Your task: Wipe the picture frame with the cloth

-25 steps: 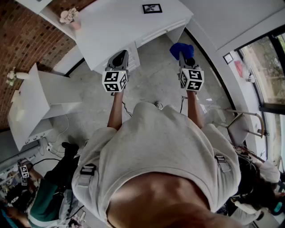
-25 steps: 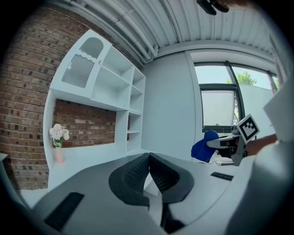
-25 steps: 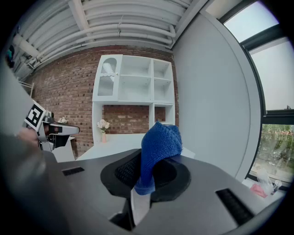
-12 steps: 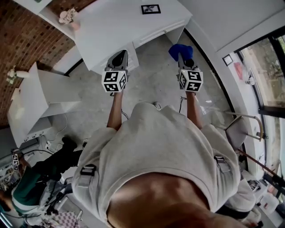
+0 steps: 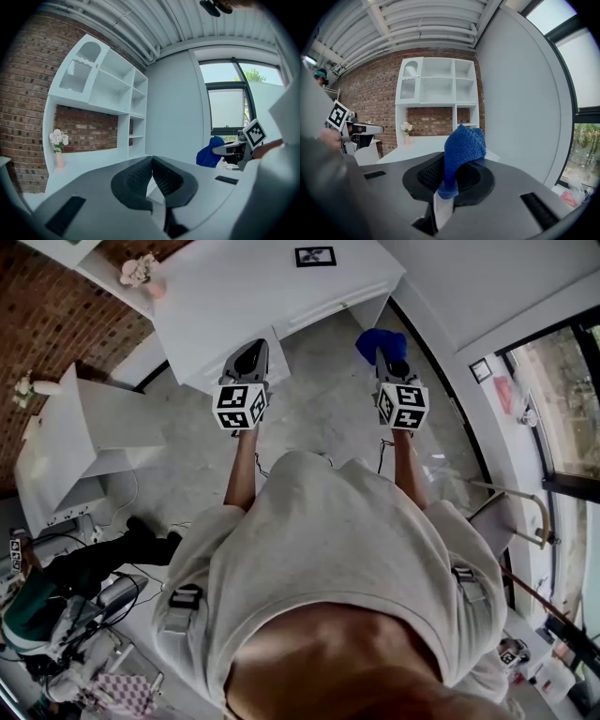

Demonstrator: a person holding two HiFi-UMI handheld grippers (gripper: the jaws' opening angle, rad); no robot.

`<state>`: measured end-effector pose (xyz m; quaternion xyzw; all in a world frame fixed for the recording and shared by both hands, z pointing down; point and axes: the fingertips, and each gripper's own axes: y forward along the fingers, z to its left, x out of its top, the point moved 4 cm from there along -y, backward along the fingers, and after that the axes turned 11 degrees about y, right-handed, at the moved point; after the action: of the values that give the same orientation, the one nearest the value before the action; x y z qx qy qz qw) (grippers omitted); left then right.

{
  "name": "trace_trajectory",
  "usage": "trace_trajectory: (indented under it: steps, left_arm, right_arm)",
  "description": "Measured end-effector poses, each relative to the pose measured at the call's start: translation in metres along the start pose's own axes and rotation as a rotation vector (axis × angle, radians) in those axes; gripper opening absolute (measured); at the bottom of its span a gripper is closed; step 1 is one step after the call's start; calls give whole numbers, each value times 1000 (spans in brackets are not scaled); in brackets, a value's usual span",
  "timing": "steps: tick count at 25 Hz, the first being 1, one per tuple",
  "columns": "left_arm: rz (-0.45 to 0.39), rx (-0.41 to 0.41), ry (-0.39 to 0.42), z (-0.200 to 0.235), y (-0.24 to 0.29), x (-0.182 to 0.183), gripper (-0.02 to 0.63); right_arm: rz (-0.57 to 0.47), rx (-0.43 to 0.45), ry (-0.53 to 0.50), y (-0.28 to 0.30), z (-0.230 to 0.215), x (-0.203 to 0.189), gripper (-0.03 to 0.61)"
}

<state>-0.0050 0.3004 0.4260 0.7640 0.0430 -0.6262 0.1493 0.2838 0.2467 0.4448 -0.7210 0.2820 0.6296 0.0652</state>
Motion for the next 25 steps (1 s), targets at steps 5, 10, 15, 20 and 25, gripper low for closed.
trace_trajectory:
  steps: [5, 10, 15, 20, 25]
  left_arm:
    - [8, 12, 0, -4, 12, 2, 15]
    - [6, 17, -3, -3, 19, 0, 15]
    - [8, 17, -12, 1, 30, -4, 15]
    - [6, 2, -13, 10, 52, -9, 15]
    - [0, -15, -18, 25, 85, -10, 15]
  right_arm:
    - [1, 13, -15, 12, -13, 5, 57]
    - [5, 37, -53, 24, -10, 7, 57]
    - [16, 57, -69, 37, -8, 6, 57]
    - [20, 60, -69, 57, -10, 6, 57]
    - [21, 58, -71, 87, -16, 12, 57]
